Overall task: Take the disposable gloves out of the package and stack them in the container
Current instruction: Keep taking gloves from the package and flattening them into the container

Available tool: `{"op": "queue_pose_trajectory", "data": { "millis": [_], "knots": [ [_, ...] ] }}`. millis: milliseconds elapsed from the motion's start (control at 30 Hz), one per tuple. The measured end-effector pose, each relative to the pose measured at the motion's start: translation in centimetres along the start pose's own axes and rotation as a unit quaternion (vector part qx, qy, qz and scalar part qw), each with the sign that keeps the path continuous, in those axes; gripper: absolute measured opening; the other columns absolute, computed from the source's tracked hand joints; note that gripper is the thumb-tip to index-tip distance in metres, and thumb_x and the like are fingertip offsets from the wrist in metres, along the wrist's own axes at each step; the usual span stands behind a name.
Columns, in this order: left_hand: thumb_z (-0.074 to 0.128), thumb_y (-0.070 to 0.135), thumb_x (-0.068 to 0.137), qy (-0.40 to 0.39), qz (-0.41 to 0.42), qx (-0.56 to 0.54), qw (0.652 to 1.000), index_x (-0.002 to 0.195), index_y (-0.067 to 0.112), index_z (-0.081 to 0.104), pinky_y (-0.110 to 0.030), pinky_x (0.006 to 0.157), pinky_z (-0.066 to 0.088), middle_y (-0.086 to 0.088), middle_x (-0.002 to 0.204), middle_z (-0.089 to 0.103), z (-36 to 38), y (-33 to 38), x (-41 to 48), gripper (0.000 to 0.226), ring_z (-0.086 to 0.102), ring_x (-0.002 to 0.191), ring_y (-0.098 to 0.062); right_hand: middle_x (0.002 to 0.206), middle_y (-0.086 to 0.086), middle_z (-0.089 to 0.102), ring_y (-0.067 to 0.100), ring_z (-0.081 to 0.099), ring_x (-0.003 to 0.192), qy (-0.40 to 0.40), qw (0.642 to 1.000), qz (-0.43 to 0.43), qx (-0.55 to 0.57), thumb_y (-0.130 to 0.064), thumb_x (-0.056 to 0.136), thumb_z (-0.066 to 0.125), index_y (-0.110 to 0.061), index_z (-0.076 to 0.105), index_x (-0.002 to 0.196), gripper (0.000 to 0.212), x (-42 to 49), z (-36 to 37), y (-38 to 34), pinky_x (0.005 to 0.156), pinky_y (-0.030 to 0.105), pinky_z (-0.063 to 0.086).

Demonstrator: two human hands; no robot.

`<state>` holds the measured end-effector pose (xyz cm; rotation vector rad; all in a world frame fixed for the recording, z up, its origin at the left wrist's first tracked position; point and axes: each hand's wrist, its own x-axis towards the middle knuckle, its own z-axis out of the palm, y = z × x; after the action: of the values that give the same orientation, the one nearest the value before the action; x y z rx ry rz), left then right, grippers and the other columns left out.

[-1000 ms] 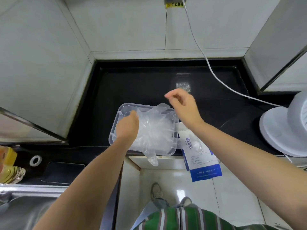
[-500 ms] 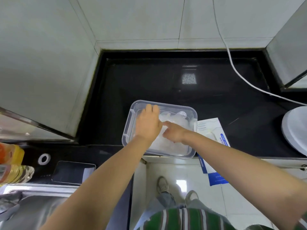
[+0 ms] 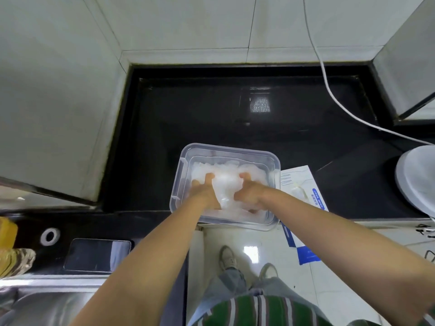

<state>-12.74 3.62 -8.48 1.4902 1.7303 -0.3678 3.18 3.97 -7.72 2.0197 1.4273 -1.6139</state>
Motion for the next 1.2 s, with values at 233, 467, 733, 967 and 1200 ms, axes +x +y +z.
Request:
{"op": "queue_pose_trajectory", "data": {
  "millis": [233,467,733,967,1200],
  "knots": [
    [0.070,0.026,0.085,-0.013,-0.013,0.081,0.997,0.153,0.032,0.002,-0.044,0.105,0.039,-0.019,0.153,0.015,0.2,0.7,-0.5,0.096,0.035,0.134,-0.040,0.153,0.008,0.025,0.031,0.041,0.130,-0.035,0.999,-0.001,-0.015,-0.039,0.087,0.063,-0.032,0.006,0.154,0.089,0.5,0.2,0.4,0.101,0.044,0.048],
    [0.047,0.027,0.101,0.264,0.044,0.077,0.961,0.137,0.018,0.048,-0.027,0.081,0.053,-0.008,0.124,0.060,-0.8,3.1,-3.6,0.037,0.063,0.105,-0.024,0.127,0.004,0.053,0.023,0.054,0.111,0.011,0.986,-0.136,0.099,-0.019,0.099,0.053,-0.019,0.052,0.136,0.037,-4.2,-4.0,-1.4,0.080,0.033,0.055],
    [0.048,0.024,0.098,0.348,0.137,-0.034,0.927,0.103,0.016,0.058,-0.031,0.062,0.043,-0.004,0.092,0.066,0.1,11.3,-7.6,0.013,0.057,0.077,-0.021,0.074,0.007,0.065,0.011,0.056,0.061,0.190,0.927,-0.268,0.181,-0.007,0.093,0.052,-0.005,0.072,0.089,0.021,-8.0,-9.0,4.1,0.054,0.018,0.047],
    [0.047,0.019,0.099,0.232,0.266,-0.108,0.929,0.110,0.014,0.054,-0.019,0.066,0.038,-0.005,0.091,0.061,5.8,18.1,-10.9,0.014,0.052,0.076,-0.013,0.090,0.002,0.064,0.022,0.061,0.085,0.189,0.970,-0.135,-0.074,-0.012,0.095,0.050,-0.009,0.067,0.092,0.017,-6.7,-9.2,12.2,0.073,0.031,0.047],
    [0.049,0.019,0.098,0.083,0.160,-0.080,0.980,0.146,0.017,0.025,-0.031,0.081,0.046,-0.011,0.125,0.060,11.0,17.2,-8.5,0.054,0.061,0.106,-0.028,0.124,0.007,0.063,0.027,0.061,0.110,0.159,0.959,-0.156,-0.174,-0.013,0.093,0.060,-0.017,0.061,0.131,0.038,-6.8,-7.4,14.5,0.095,0.035,0.050]
  ]
}}
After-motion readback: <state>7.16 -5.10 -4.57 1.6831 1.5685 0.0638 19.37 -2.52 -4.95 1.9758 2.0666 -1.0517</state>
